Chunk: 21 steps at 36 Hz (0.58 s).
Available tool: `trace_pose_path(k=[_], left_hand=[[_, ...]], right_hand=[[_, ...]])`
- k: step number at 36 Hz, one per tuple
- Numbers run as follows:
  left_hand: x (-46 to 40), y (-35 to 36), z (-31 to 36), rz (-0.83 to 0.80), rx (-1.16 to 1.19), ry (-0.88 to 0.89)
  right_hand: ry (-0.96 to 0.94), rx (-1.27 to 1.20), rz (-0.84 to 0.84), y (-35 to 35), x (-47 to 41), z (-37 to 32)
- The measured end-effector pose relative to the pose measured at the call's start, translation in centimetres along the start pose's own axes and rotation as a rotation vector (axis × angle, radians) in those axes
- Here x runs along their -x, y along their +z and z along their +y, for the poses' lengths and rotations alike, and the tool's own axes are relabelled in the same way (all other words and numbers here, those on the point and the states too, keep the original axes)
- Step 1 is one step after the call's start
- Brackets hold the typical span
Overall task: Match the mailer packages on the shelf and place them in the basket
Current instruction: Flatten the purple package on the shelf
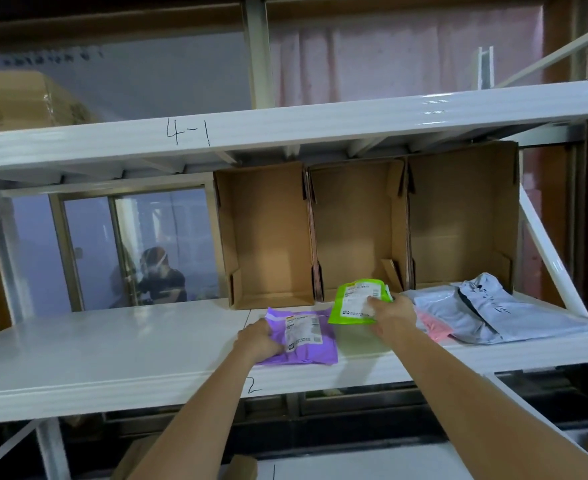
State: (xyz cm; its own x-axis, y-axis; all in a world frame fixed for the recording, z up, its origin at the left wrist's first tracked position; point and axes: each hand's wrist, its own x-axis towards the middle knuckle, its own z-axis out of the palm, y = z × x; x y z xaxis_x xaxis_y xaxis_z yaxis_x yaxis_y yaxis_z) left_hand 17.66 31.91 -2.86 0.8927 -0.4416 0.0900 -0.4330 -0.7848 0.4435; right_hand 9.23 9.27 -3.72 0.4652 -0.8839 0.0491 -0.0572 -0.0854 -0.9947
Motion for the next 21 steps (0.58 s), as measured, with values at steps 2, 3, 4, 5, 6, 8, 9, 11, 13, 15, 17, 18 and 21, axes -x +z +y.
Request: trace_pose_path(k=[2, 3, 4, 5, 6, 8, 9, 11, 13, 15, 17, 18, 21], left_hand=[[0.1, 0.2, 0.2, -0.004, 0.016, -0.004], [0.2, 0.3, 0.2, 0.003, 0.028, -0.013], [0.1, 0.4, 0.4, 0.012, 0.037, -0.023], [0.0, 0.5, 0.4, 0.022, 0.042, -0.034], [0.1, 0.6, 0.5, 0.031, 0.035, -0.048], [-0.2, 0.7, 0.7, 0.048, 0.046, -0.091], [-0.4, 0.7, 0.8, 0.052, 0.065, -0.116], [-0.6, 0.4, 0.9, 0.043, 0.106, -0.173], [-0.8, 0.0, 0.7, 0.03, 0.175, -0.215], [-1.3, -0.5, 0.2, 0.03, 0.323, -0.25], [-1.4, -1.6, -0.5, 0.107, 0.359, -0.277], [-1.7, -2.1, -0.8, 0.182, 0.348, -0.283], [-2.2, -4.1, -1.0, 0.458, 0.372, -0.226]], right_hand=[[-0.019, -0.029, -0.009, 0.6, 0.0, -0.1], [-0.027, -0.025, -0.021, 0.7, 1.3, -0.9], [-0.03, -0.002, -0.038, 0.9, 1.6, -1.1], [-0.032, 0.036, -0.056, 1.1, 2.2, -1.4], [-0.035, 0.064, -0.062, 1.2, 2.7, -1.7], [-0.036, 0.075, -0.065, 1.6, 3.2, -1.6], [-0.036, 0.075, -0.06, 1.7, 3.3, -1.6], [-0.04, 0.072, -0.042, 1.7, 3.2, -1.4], [-0.032, 0.074, -0.021, 1.3, 2.9, -1.2], [-0.025, 0.091, 0.014, 0.6, 2.4, -1.0], [-0.013, 0.126, 0.029, -0.2, 2.0, -0.9], [-0.004, 0.154, 0.029, -0.7, 1.7, -0.8], [0.019, 0.295, 0.043, -1.7, 0.6, -0.1]])
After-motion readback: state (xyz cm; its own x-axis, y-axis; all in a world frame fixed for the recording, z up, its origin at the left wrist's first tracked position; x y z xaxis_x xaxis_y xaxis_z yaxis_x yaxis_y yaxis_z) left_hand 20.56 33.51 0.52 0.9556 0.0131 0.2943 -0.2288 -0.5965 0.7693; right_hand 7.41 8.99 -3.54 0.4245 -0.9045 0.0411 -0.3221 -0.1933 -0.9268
